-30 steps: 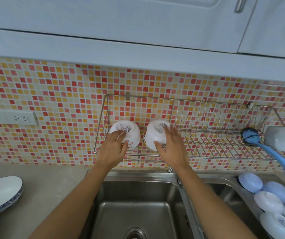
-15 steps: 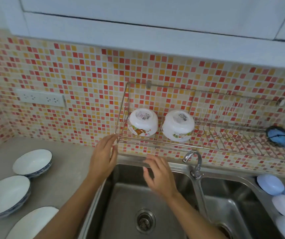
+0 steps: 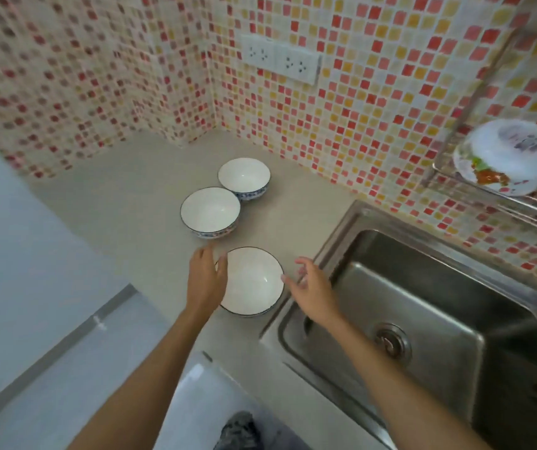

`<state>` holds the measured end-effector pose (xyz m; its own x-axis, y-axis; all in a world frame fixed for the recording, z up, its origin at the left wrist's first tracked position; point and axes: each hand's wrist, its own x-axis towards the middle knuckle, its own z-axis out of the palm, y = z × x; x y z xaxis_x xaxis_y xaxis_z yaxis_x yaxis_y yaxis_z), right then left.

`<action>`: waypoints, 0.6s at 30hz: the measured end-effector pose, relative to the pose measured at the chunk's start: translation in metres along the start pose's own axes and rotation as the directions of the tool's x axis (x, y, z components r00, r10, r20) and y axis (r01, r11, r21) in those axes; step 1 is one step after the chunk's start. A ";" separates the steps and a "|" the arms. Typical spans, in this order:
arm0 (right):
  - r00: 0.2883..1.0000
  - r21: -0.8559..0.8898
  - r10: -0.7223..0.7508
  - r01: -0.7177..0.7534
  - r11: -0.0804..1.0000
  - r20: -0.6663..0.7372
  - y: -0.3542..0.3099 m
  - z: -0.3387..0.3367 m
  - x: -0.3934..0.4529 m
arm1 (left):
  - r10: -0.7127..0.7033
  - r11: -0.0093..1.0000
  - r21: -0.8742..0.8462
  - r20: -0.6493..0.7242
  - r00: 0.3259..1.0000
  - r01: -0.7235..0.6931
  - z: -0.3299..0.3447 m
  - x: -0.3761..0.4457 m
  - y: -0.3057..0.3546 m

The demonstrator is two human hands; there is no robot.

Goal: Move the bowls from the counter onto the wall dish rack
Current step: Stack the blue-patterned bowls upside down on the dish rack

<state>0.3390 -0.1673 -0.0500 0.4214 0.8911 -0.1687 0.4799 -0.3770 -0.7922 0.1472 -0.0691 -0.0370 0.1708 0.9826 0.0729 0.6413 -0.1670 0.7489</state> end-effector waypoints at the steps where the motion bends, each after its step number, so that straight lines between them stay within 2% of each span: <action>1: 0.998 0.044 0.065 -0.066 0.997 0.025 -0.007 0.016 0.000 | -0.089 0.996 0.001 0.042 0.995 0.089 -0.001 0.000 -0.013; 4: 0.983 0.091 0.181 -0.182 0.979 0.016 -0.020 0.052 0.001 | -0.262 0.964 0.020 0.194 0.945 0.264 -0.004 0.004 -0.038; 7: 0.958 0.124 0.285 -0.280 0.952 -0.029 -0.021 0.067 0.003 | -0.249 0.968 0.056 0.348 0.904 0.245 -0.005 0.003 -0.044; 14: 0.900 0.355 0.435 -0.419 0.836 0.036 -0.027 0.068 0.001 | -0.234 0.959 -0.054 0.407 0.883 0.279 -0.004 0.002 -0.044; 18: 0.887 0.550 0.460 -0.407 0.729 0.045 -0.035 0.054 -0.012 | -0.202 0.926 -0.196 0.462 0.864 0.321 -0.009 0.012 -0.025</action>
<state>0.2756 -0.1510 -0.0519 0.5599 0.6278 -0.5406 -0.2448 -0.4980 -0.8319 0.1265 -0.0523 -0.0495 0.3641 0.8446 -0.3925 0.5021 0.1770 0.8465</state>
